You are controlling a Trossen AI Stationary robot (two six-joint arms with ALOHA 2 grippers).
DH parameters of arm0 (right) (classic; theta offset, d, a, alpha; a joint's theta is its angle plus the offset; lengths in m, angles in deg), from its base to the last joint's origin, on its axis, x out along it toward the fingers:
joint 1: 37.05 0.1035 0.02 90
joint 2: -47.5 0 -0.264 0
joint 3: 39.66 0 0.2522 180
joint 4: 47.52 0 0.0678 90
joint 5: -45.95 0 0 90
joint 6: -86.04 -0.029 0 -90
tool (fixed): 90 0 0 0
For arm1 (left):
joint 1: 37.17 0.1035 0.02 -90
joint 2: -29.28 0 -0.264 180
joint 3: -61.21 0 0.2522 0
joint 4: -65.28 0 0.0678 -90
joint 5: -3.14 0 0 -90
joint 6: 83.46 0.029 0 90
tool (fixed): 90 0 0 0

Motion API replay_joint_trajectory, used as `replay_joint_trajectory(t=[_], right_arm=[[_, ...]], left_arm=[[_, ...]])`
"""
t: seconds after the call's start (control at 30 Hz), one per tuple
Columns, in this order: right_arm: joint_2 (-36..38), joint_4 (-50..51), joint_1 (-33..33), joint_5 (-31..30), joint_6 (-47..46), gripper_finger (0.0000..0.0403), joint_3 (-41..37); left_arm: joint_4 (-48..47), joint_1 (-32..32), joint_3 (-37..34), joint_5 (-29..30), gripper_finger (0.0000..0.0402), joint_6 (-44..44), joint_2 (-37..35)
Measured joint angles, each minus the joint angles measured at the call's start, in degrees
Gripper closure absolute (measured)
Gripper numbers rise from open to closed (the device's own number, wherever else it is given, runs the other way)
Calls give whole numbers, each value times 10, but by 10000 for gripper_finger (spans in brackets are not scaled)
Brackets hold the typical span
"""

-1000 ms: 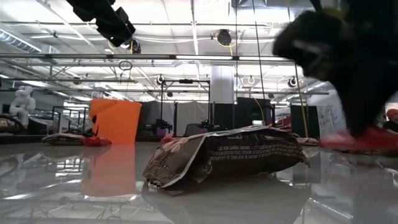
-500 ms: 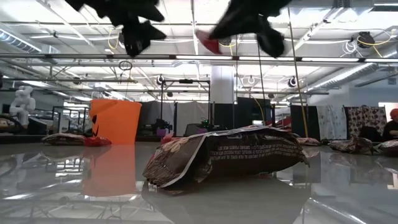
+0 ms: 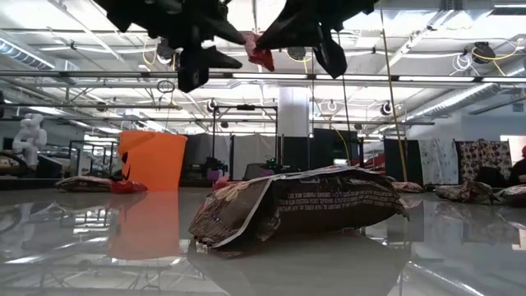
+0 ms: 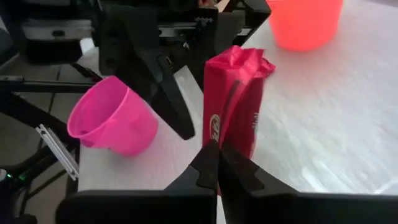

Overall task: Sort candy by brand, put in halloween buckets
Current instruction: Put the red chocolate bar into the pink bucket

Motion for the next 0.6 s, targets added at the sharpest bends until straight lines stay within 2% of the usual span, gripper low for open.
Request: replay_joint_trajectory(t=[0.3, 0.6], right_arm=[[0, 9, -5, 1, 14, 402, 0], [0, 9, -12, 33, 14, 402, 0]], left_arm=[[69, 1, 0, 10, 240, -14, 0], [40, 1, 0, 59, 240, -18, 0]])
